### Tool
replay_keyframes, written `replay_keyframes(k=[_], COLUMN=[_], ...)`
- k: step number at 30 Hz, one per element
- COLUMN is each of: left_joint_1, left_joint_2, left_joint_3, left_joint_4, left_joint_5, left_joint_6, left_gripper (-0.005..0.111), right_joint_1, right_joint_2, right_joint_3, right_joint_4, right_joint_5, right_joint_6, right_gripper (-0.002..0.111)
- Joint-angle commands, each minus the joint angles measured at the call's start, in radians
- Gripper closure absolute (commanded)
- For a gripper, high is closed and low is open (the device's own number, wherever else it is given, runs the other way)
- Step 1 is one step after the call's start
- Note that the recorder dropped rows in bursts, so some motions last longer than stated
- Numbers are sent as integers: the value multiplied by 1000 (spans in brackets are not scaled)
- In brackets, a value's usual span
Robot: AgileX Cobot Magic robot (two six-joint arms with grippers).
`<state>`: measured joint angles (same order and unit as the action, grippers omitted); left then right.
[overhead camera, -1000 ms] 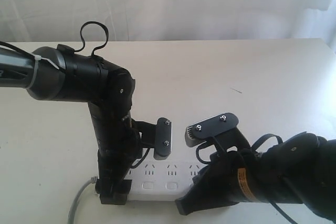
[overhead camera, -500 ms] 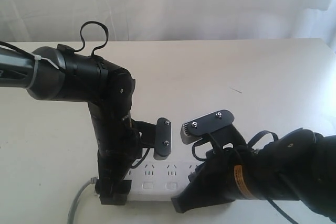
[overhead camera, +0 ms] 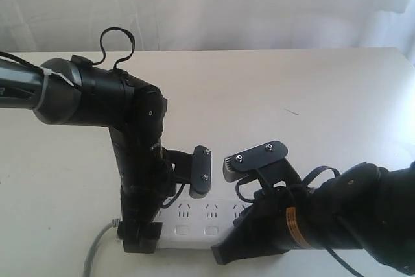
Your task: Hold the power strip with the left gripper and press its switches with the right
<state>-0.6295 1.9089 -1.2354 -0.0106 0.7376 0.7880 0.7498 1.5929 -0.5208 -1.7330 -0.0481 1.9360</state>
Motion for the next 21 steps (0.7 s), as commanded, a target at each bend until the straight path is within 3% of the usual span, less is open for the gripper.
replay_keyframes(k=[1, 12, 21], left_joint_1=[0, 0, 0], left_joint_2=[-15, -15, -15], left_joint_3=[3, 3, 3], left_joint_4=[-18, -18, -18], left_joint_5=[41, 41, 41], left_joint_6=[-10, -10, -8], left_gripper=[107, 107, 107], right_joint_1=[-2, -2, -2], right_joint_2=[78, -119, -318], right_joint_3=[33, 33, 33], right_joint_4=[-11, -11, -11], right_joint_5=[-21, -17, 96], right_joint_6=[-3, -5, -5], right_gripper=[108, 108, 108])
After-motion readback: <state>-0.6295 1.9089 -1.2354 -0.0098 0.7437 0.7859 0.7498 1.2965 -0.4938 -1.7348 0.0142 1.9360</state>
